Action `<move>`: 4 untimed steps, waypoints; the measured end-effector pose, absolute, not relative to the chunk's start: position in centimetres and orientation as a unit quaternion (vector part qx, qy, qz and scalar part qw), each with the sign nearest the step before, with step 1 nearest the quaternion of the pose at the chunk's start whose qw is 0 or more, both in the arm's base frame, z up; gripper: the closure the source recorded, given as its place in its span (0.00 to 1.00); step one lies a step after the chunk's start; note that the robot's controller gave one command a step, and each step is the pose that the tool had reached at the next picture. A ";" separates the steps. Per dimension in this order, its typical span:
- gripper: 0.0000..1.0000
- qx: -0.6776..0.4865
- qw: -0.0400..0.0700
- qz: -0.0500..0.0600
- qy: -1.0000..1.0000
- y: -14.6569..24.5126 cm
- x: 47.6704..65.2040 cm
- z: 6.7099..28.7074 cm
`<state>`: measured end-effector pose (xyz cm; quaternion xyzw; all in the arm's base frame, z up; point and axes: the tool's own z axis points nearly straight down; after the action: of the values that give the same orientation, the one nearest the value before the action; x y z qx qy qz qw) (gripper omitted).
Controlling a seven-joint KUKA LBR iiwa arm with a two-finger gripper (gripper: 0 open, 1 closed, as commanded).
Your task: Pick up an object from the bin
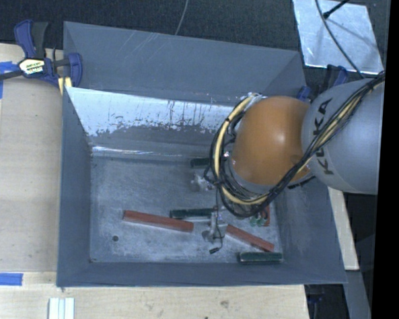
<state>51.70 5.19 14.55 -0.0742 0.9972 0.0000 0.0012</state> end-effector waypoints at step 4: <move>1.00 -0.026 -0.006 0.000 1.000 6.5 55.0 15.4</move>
Offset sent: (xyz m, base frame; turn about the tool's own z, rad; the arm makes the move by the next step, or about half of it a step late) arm 0.0000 0.0000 0.0000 0.0000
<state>55.00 6.48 15.43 -0.0257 0.9997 -0.0004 -0.0055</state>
